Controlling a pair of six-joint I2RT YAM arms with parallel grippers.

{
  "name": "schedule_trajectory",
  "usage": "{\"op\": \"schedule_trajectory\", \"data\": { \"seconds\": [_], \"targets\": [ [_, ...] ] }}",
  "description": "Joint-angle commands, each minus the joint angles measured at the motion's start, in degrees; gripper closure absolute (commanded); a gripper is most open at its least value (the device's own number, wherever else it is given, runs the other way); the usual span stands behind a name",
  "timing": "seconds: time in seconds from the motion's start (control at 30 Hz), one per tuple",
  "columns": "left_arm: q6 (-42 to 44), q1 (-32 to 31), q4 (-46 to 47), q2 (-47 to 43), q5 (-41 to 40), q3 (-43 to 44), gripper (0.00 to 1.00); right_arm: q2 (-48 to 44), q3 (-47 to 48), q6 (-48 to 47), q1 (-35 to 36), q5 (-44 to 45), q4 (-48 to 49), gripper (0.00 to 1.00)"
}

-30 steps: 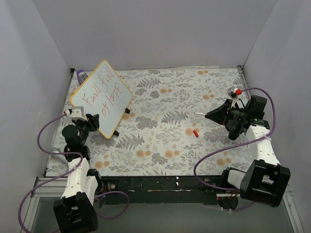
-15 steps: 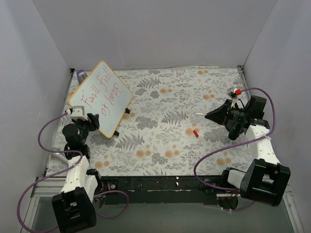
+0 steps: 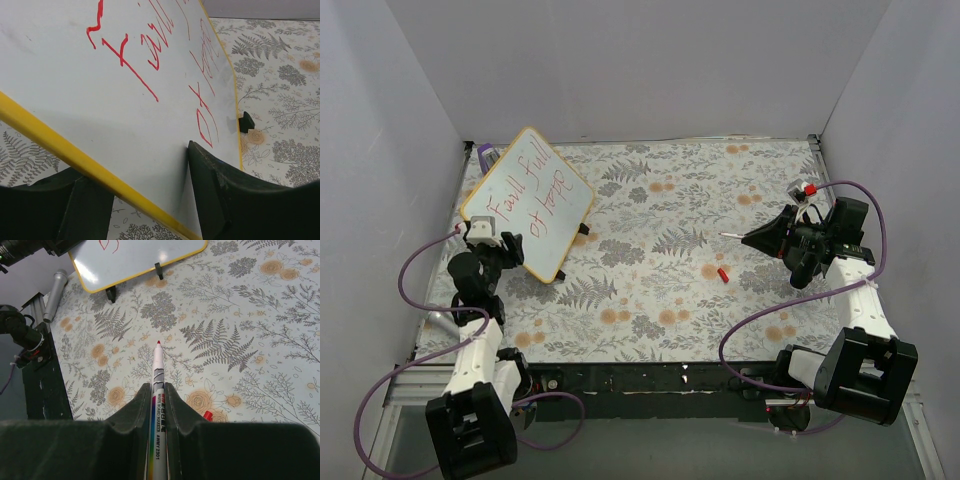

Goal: Write a sentence on the whiteboard
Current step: Put down the whiteboard on the whiteboard stand.

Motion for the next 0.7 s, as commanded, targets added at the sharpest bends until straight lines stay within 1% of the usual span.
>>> {"op": "schedule_trajectory", "data": {
  "seconds": [0.0, 0.4, 0.5, 0.67],
  "targets": [
    [5.67, 0.25, 0.86, 0.26, -0.55, 3.19, 0.48, 0.16, 1.23, -0.86, 0.22, -2.02, 0.12, 0.99],
    [17.88, 0.25, 2.97, 2.55, 1.47, 3.45, 0.48, 0.95, 1.32, -0.86, 0.22, -2.63, -0.14, 0.99],
    [19.21, 0.17, 3.59, 2.37, 3.93, 2.84, 0.48, 1.21, 1.49, -0.86, 0.22, -3.16, -0.31, 0.99],
    [22.28, 0.25, 4.99, 0.97, 5.60, -0.14, 0.48, 1.48, 1.67, -0.86, 0.22, -3.69, -0.40, 0.99]
  ]
}}
